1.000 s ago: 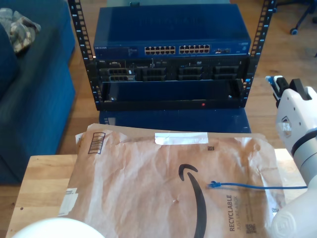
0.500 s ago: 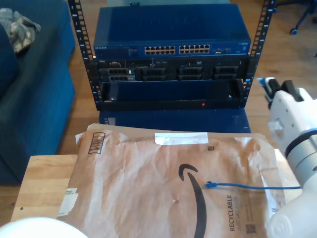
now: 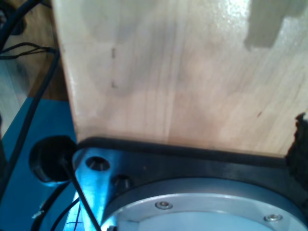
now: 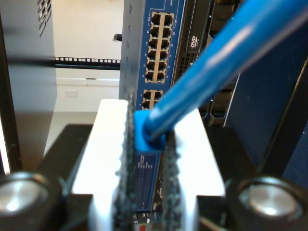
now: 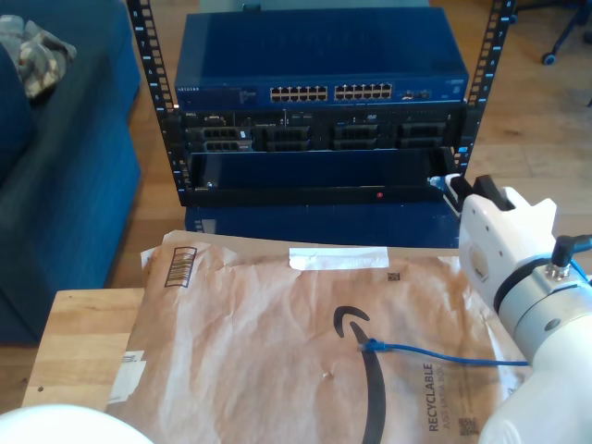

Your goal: Grab the cable and plug it in

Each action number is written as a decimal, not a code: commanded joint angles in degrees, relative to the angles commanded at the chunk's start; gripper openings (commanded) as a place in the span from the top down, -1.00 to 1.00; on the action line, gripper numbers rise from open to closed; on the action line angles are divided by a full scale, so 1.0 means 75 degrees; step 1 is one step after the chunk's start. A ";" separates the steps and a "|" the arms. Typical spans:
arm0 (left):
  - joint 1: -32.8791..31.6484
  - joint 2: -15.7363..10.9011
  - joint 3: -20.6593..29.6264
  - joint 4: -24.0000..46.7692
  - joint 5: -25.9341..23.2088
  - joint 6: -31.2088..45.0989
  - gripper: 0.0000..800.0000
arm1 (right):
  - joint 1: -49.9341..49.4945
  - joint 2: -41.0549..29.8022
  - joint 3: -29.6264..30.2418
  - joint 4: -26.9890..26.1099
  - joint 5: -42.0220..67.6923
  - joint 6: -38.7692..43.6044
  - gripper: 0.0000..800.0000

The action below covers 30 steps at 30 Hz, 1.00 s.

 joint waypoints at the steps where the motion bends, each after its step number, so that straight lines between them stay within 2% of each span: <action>1: 0.0000 0.0000 0.0000 0.0000 0.0000 0.0000 -1.00 | 0.0012 0.0000 0.0012 0.0000 0.0012 0.0000 1.00; 4: 0.0000 0.0000 0.0000 0.0000 0.0000 0.0000 -1.00 | 0.0035 0.0035 0.0164 -0.0023 -0.0012 0.0012 1.00; 6: 0.0000 0.0000 0.0000 0.0000 0.0000 0.0000 -1.00 | 0.0035 0.0434 0.0047 0.0000 -0.0012 0.0012 1.00; 15: 0.0000 0.0000 0.0000 0.0000 0.0000 0.0000 -1.00 | 0.0293 0.2532 -0.1782 0.0176 -0.0152 0.0117 1.00; 18: 0.0000 0.0000 0.0000 -0.0012 0.0000 0.0000 -1.00 | 0.0399 0.2977 -0.2145 0.0574 -0.0445 0.0094 1.00; 20: 0.0000 0.0000 0.0000 0.0000 0.0000 0.0000 -1.00 | 0.0539 0.3282 -0.2415 0.0574 -0.0469 0.0082 1.00; 30: 0.0000 0.0000 0.0000 0.0000 0.0000 0.0000 -1.00 | 0.0551 0.3657 -0.3036 0.0563 -0.0492 -0.0117 1.00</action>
